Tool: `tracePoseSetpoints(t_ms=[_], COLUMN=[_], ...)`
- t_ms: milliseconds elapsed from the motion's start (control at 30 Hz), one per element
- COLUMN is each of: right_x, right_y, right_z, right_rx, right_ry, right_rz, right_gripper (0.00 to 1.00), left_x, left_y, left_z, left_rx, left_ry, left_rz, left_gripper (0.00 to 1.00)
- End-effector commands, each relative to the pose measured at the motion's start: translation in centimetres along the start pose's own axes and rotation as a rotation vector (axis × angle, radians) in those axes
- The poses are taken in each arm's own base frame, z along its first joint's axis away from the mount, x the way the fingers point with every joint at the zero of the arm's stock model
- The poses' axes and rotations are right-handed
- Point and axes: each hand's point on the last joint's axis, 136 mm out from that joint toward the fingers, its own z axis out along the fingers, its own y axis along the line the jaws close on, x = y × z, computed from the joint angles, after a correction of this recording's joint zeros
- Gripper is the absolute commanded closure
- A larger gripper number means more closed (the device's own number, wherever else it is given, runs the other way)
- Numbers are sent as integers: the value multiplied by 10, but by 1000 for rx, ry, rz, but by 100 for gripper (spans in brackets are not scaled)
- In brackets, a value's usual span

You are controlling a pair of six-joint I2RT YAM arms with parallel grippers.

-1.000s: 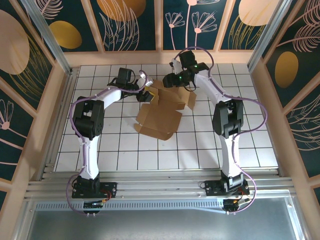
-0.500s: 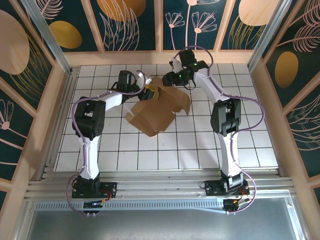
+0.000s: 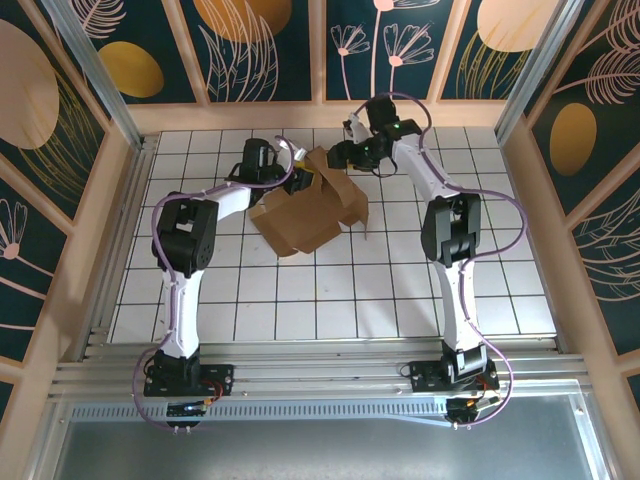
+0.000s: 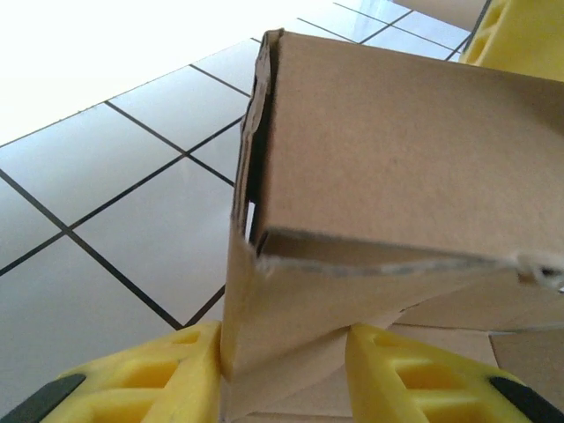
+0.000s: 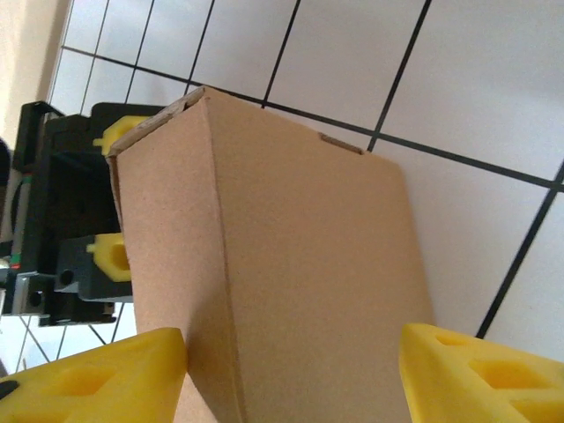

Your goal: Fold the paper box

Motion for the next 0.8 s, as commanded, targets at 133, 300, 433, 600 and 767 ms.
tracePoseSetpoints(t_ms=[133,300,433,600,767], right_x=[20,17,11,7,0], right_y=[-6,-17,-25,-24,-21], right_z=[22,21,21,23,22], right_rx=[-50,-55,-62,-100,-126], right_ry=[82,75,65,42,9], right_rz=[56,83,93,90,111], right_gripper=[37,37,35,14,4], left_x=[-38,-40,-50,-66,-65], left_y=[-6,1,-11,-33,-49], left_z=[18,24,28,31,45], left_rx=[19,-1,92,186,229], left_ry=[-99,-88,-116,-177,-177], left_rz=[125,224,260,264,247], left_gripper=[40,38,41,43,44])
